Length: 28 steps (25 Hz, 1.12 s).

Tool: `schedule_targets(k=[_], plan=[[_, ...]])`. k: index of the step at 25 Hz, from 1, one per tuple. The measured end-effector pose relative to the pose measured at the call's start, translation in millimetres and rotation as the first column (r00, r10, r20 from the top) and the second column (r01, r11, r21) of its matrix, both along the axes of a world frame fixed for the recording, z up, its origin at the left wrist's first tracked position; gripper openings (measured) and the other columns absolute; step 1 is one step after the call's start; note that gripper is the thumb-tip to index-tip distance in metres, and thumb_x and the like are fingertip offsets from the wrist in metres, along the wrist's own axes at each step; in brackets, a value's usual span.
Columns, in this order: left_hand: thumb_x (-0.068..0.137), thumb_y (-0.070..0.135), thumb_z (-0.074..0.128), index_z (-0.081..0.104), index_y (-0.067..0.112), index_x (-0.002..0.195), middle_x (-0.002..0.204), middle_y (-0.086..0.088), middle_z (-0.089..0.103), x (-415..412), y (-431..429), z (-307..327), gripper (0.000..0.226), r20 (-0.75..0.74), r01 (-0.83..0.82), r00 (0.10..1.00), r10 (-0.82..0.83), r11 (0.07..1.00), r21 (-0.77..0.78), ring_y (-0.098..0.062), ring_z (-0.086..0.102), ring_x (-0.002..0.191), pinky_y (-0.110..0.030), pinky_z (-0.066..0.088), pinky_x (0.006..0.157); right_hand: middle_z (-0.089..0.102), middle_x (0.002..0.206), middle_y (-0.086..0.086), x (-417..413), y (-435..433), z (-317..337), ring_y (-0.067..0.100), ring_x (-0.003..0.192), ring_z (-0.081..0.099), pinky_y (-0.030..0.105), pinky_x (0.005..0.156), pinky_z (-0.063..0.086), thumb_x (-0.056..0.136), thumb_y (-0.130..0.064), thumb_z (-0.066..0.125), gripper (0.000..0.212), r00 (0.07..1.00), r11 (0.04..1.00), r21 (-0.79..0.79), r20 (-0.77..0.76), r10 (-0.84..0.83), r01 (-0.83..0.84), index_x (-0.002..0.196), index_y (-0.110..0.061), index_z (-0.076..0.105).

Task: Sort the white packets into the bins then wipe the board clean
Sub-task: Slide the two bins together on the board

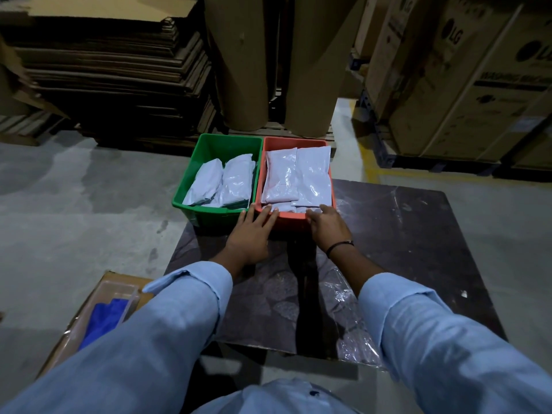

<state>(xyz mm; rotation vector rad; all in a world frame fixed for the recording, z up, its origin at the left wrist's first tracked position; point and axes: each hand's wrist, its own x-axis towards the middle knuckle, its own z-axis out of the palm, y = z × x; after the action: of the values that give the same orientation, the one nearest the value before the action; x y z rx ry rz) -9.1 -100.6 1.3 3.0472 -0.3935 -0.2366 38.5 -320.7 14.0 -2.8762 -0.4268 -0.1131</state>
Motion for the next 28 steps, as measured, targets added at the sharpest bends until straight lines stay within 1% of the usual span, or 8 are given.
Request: schedule_targets(k=[7,9,12,15,17,19,25,28], plan=[[0.092,0.035,0.053,-0.006,0.025,0.162,0.171,-0.003,-0.003,-1.6,3.6,3.7,0.092,-0.021,0.006,1.0,-0.005,1.0,0.028,-0.041,-0.002,0.155,-0.056,0.005,0.126,0.062,0.104,0.021,-4.7,3.7,-3.0,0.041,0.099,0.058,0.042,0.088,0.049,0.089,-0.013,0.055,0.032,1.0,1.0,0.008,-0.003,-0.01,0.01,0.119,-0.015,0.067],[0.093,0.034,0.052,-0.006,0.025,0.162,0.171,-0.003,-0.004,-0.5,4.0,4.6,0.091,-0.04,0.01,0.999,-0.009,0.999,0.031,-0.041,-0.003,0.155,-0.056,0.004,0.126,0.061,0.107,0.021,-5.4,2.8,-2.7,0.041,0.102,0.057,0.042,0.091,0.049,0.088,-0.013,0.056,0.034,1.0,1.0,0.006,-0.016,-0.001,0.001,0.121,-0.015,0.065],[0.095,0.037,0.052,-0.007,0.022,0.162,0.17,-0.006,-0.009,0.0,4.5,9.0,0.09,-0.053,0.015,0.999,-0.014,1.0,0.021,-0.041,-0.004,0.155,-0.055,0.004,0.126,0.055,0.126,0.02,-8.8,1.8,-1.6,0.039,0.118,0.049,0.043,0.101,0.043,0.09,-0.018,0.056,0.045,0.999,0.999,-0.037,-0.037,0.005,-0.006,0.135,-0.017,0.053],[0.097,0.041,0.052,-0.007,0.016,0.162,0.169,-0.014,-0.012,-5.9,8.7,9.8,0.091,-0.023,-0.028,0.999,0.028,1.0,0.015,-0.04,-0.004,0.155,-0.052,0.004,0.127,0.039,0.148,0.019,-18.2,4.4,-3.7,0.039,0.137,0.033,0.047,0.112,0.034,0.094,-0.025,0.055,0.059,0.999,0.998,-0.053,-0.036,-0.034,0.032,0.149,-0.019,0.034],[0.097,0.043,0.053,-0.009,0.013,0.161,0.168,-0.018,-0.011,-11.9,14.6,6.8,0.094,-0.016,-0.077,0.997,0.077,0.997,0.019,-0.041,-0.005,0.155,-0.052,0.005,0.127,0.035,0.151,0.019,-24.5,8.2,-6.8,0.041,0.14,0.028,0.048,0.115,0.03,0.093,-0.027,0.055,0.065,0.999,0.997,-0.068,-0.027,-0.03,0.028,0.151,-0.02,0.028],[0.095,0.045,0.056,-0.01,0.011,0.16,0.168,-0.02,-0.011,-16.0,21.5,3.8,0.099,-0.025,-0.096,0.995,0.097,0.995,0.01,-0.04,-0.007,0.155,-0.051,0.006,0.127,0.034,0.151,0.02,-28.9,13.3,-9.0,0.044,0.14,0.026,0.049,0.116,0.028,0.091,-0.026,0.055,0.066,0.999,0.997,-0.072,-0.041,-0.022,0.019,0.151,-0.02,0.029],[0.093,0.041,0.063,-0.002,0.006,0.161,0.169,-0.015,-0.003,-17.2,38.1,13.6,0.1,-0.069,-0.079,0.995,0.068,0.983,-0.168,-0.033,-0.003,0.157,-0.042,0.007,0.128,0.03,0.152,0.022,-38.7,24.0,-10.6,0.047,0.141,0.018,0.051,0.117,0.023,0.091,-0.028,0.053,0.065,0.996,0.995,-0.1,-0.084,-0.014,0.005,0.151,-0.02,0.028],[0.092,0.039,0.065,0.001,0.005,0.161,0.169,-0.015,0.0,-13.4,50.3,17.6,0.1,-0.093,-0.058,0.995,0.037,0.969,-0.242,-0.032,0.0,0.157,-0.042,0.011,0.128,0.03,0.151,0.021,-35.9,24.0,-5.9,0.046,0.14,0.019,0.051,0.116,0.027,0.09,-0.027,0.053,0.065,0.994,0.995,-0.096,-0.108,-0.001,-0.009,0.149,-0.021,0.028]])
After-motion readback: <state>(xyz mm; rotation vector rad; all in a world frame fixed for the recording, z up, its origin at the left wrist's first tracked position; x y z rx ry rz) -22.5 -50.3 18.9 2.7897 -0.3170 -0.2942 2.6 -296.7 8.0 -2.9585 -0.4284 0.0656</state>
